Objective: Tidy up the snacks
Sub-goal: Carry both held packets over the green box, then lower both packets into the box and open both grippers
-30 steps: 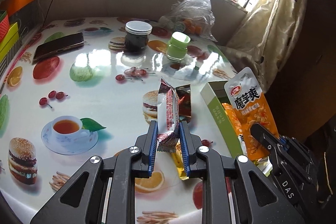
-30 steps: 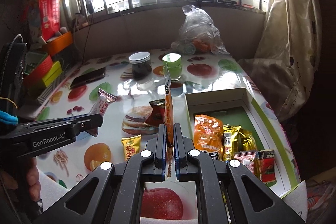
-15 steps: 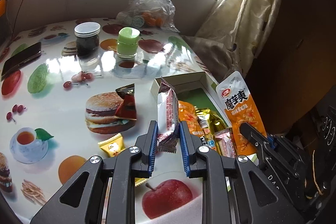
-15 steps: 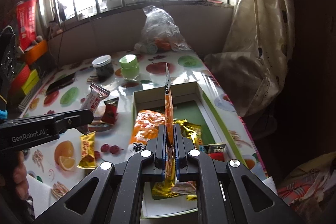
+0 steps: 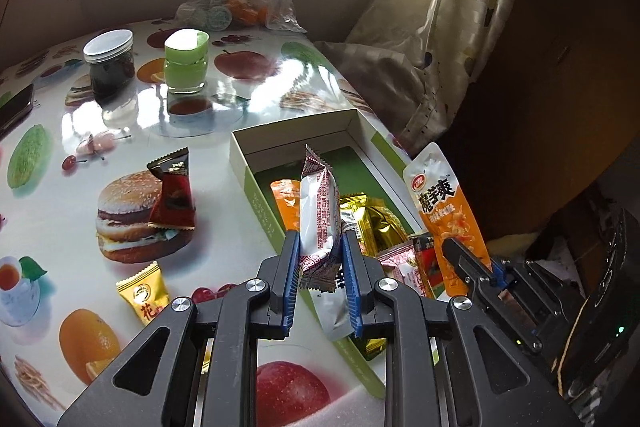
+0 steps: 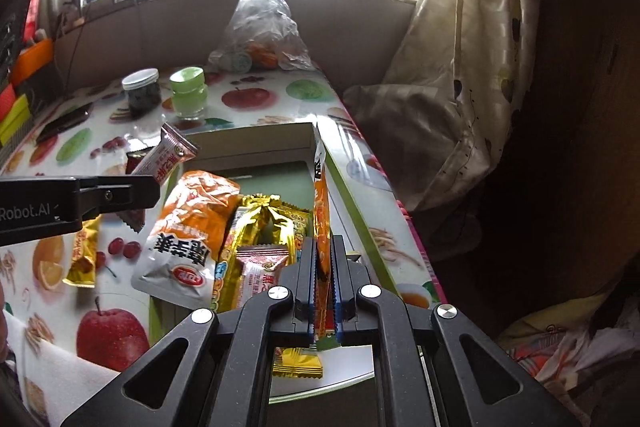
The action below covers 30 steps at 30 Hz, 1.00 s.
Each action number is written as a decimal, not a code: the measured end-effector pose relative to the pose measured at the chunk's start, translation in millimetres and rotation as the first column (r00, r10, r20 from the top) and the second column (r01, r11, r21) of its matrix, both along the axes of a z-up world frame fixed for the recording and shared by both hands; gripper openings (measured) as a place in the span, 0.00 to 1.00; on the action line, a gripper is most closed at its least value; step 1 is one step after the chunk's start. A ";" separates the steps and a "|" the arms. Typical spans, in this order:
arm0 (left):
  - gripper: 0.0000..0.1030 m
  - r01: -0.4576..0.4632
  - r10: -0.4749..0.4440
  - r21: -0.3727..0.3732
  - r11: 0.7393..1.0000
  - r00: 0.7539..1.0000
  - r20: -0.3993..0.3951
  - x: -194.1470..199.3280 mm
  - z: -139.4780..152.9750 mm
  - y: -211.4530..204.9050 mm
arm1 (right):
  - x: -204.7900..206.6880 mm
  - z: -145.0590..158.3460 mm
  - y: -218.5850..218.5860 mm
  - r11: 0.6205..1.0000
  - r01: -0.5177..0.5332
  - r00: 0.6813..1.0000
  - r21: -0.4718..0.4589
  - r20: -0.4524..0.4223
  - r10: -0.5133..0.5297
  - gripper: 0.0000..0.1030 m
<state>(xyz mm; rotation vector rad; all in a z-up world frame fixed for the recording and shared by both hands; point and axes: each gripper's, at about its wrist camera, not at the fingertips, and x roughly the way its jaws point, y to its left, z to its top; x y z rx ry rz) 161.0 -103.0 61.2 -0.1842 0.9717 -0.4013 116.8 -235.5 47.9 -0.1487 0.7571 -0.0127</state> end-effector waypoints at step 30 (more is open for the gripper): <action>0.22 0.028 -0.025 0.066 0.997 0.999 -0.036 17.0 -19.4 -27.3 | -2.3 -13.7 -2.9 0.993 -0.053 0.998 0.109 -0.025 0.056 0.19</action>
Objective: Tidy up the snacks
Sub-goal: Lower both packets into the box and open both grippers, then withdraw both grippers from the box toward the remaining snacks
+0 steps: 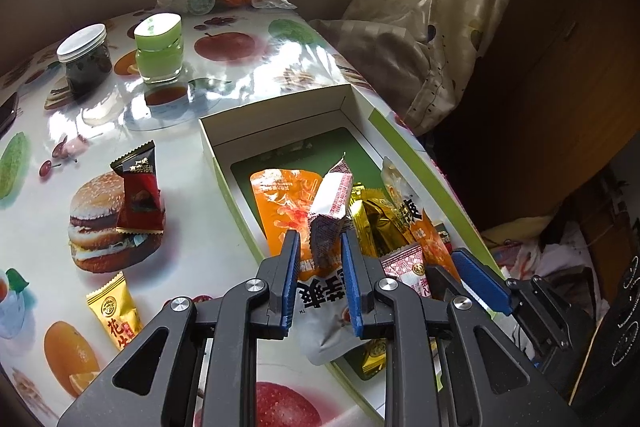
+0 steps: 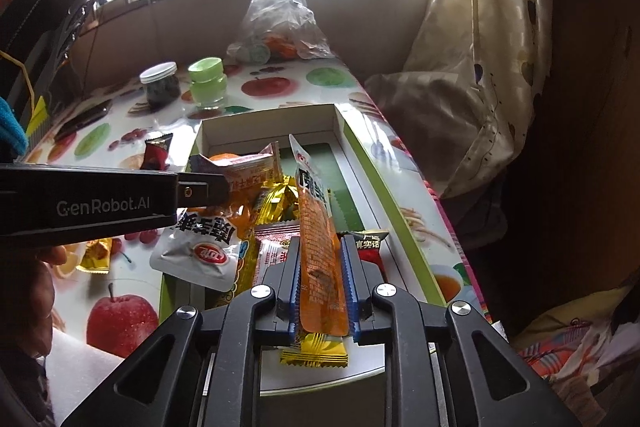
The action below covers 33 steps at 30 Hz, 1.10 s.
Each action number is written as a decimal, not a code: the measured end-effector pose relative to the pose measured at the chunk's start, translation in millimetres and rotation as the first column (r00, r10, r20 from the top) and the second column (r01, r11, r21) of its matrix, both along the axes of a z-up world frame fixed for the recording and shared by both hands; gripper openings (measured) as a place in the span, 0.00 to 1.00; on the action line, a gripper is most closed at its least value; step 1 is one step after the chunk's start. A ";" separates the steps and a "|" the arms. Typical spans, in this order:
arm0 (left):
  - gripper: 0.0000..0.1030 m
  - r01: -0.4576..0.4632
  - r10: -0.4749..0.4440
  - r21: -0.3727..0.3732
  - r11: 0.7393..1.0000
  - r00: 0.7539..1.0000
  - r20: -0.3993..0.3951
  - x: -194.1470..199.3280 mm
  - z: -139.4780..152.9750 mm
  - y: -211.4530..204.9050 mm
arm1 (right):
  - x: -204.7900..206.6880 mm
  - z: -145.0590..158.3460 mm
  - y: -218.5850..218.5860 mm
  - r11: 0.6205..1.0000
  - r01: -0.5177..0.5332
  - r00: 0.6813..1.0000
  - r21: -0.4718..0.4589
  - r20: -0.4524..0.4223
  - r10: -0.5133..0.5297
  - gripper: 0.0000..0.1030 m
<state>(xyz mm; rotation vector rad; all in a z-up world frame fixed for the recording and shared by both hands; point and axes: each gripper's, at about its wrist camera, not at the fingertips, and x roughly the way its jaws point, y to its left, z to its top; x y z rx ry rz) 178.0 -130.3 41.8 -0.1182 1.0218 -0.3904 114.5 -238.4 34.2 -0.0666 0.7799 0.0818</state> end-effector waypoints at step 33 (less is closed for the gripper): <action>0.40 -0.077 0.074 0.013 0.997 0.986 0.147 -46.7 38.9 49.1 | -25.4 26.8 11.5 0.996 0.024 0.998 0.084 0.054 -0.028 0.42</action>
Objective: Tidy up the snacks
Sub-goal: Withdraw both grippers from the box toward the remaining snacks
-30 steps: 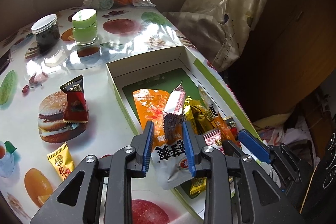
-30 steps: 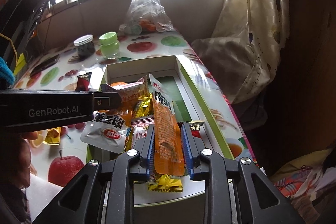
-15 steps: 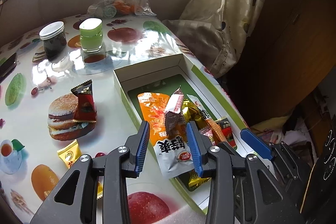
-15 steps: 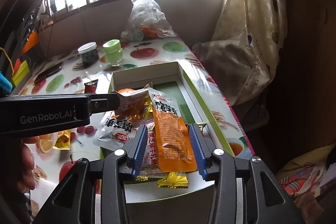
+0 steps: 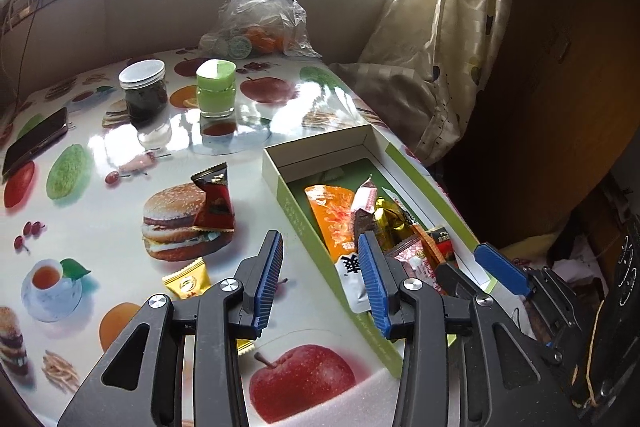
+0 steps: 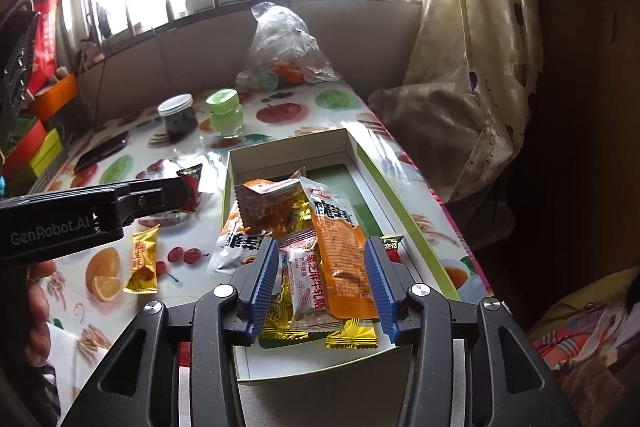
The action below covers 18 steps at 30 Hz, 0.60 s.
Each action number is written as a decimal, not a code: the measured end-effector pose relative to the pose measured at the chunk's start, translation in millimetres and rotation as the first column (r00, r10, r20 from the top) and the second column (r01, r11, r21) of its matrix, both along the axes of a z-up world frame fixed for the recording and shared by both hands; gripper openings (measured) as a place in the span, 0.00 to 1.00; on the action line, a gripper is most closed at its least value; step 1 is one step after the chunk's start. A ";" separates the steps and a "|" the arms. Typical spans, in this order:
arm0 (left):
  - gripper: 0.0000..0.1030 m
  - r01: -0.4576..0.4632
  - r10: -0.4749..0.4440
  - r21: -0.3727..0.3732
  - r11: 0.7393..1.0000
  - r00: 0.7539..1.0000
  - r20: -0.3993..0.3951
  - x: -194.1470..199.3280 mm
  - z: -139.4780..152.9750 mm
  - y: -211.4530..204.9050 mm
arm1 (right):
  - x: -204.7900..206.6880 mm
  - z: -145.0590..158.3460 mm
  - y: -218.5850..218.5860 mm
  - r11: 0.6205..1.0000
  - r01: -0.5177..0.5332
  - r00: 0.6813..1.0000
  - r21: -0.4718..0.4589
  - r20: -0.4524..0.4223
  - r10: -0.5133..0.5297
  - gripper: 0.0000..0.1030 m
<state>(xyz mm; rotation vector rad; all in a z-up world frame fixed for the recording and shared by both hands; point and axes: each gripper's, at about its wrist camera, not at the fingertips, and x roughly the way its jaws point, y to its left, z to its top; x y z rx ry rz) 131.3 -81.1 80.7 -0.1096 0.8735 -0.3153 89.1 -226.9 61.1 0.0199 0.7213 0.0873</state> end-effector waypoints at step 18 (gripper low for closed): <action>0.40 -0.073 0.070 0.047 0.996 0.995 0.075 -33.4 10.7 39.8 | -12.4 11.4 35.0 0.998 -0.061 0.998 0.022 0.031 0.060 0.43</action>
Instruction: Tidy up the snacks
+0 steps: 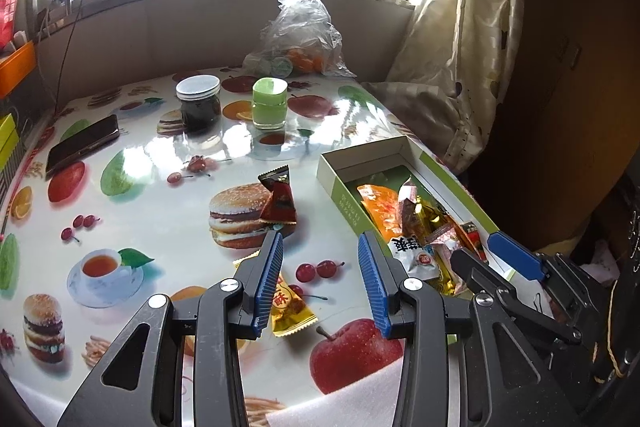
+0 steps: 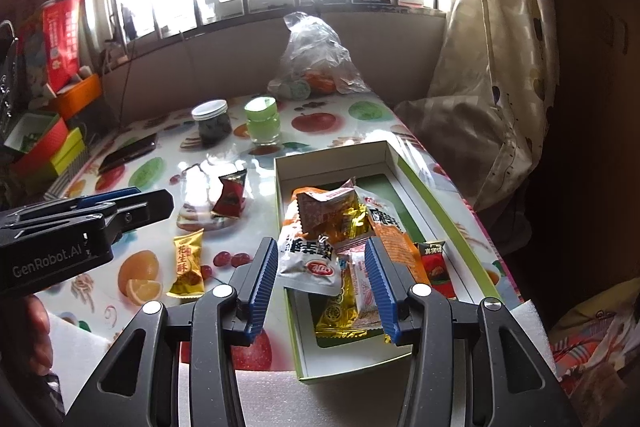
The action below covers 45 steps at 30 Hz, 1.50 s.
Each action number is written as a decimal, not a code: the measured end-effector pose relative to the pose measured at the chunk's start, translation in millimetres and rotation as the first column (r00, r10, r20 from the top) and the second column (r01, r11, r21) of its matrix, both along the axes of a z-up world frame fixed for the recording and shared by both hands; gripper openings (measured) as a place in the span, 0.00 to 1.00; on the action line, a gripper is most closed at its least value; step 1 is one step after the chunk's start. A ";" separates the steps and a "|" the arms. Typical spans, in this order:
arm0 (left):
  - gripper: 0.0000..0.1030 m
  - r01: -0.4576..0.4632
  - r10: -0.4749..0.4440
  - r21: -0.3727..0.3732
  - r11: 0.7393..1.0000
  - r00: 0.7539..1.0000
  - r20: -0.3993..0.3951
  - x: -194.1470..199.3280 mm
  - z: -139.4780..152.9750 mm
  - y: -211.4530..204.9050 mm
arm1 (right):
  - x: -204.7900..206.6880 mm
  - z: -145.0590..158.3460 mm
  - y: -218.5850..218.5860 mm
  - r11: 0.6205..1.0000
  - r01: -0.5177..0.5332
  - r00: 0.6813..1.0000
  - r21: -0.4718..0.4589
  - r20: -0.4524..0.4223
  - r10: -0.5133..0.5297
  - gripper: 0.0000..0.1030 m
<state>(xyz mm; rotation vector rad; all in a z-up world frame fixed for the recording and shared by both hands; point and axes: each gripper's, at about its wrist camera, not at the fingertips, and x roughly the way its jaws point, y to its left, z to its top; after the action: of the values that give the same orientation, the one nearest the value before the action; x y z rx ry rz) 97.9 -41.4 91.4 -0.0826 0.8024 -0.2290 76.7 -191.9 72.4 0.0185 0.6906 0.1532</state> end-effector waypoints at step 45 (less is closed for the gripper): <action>0.40 -0.229 0.230 0.017 0.973 0.971 -0.064 -31.2 -45.8 121.2 | 45.3 -65.0 141.8 0.958 -0.281 0.944 -0.050 -0.196 0.266 0.44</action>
<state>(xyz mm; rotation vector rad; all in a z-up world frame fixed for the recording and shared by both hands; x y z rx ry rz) 66.7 79.9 45.6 -0.1742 0.8515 -0.0034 122.0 -50.2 7.4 -0.1406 0.8864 0.3961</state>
